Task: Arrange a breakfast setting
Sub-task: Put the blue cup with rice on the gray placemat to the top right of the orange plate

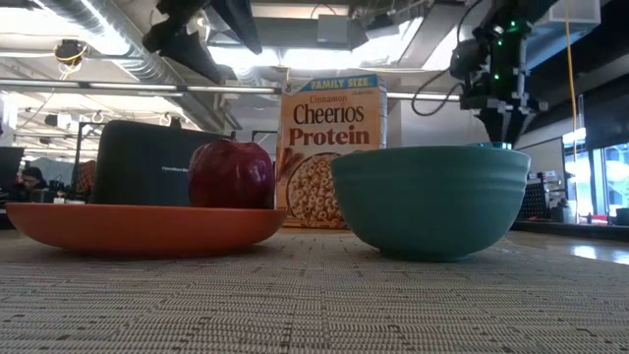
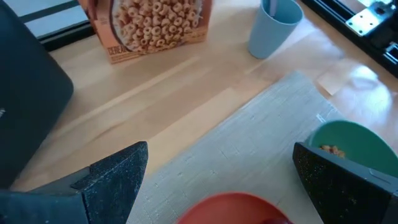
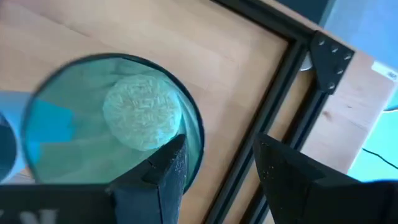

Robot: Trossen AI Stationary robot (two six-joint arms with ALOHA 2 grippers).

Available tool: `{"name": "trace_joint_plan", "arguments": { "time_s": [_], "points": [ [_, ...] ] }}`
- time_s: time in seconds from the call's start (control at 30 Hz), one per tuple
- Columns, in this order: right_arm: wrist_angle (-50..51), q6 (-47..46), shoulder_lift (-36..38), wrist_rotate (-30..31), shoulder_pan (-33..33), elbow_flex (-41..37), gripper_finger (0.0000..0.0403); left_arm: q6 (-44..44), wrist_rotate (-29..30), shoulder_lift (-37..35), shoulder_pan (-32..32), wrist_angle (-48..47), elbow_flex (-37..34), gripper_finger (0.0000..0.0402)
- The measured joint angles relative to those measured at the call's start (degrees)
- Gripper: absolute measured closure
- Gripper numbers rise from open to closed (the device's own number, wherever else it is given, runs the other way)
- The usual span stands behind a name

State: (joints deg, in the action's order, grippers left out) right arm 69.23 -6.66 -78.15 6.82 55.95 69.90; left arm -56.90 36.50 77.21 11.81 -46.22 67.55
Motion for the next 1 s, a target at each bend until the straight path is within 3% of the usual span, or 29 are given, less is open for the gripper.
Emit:
{"name": "trace_joint_plan", "arguments": {
  "time_s": [0.23,0.53,0.83,1.0],
  "points": [
    [-5.2,2.6,0.0,-2.9,0.4,-4.7,0.0249,3.2,-1.0,0.0,-3.8,1.2,0.0,0.0013],
    [-5.6,2.6,0.0,-4.0,0.3,-6.0,0.0392,4.9,-3.5,0.0,-7.5,3.8,0.0,0.007],
    [2.5,2.6,4.3,-2.9,0.3,-3.6,0.0398,5.0,-10.1,0.0,-11.3,4.8,0.0,0.0114],
    [11.2,0.9,8.6,-5.5,-0.6,0.4,0.0399,10.9,-11.8,0.0,-11.5,12.7,0.0,0.0152]
  ]
}}
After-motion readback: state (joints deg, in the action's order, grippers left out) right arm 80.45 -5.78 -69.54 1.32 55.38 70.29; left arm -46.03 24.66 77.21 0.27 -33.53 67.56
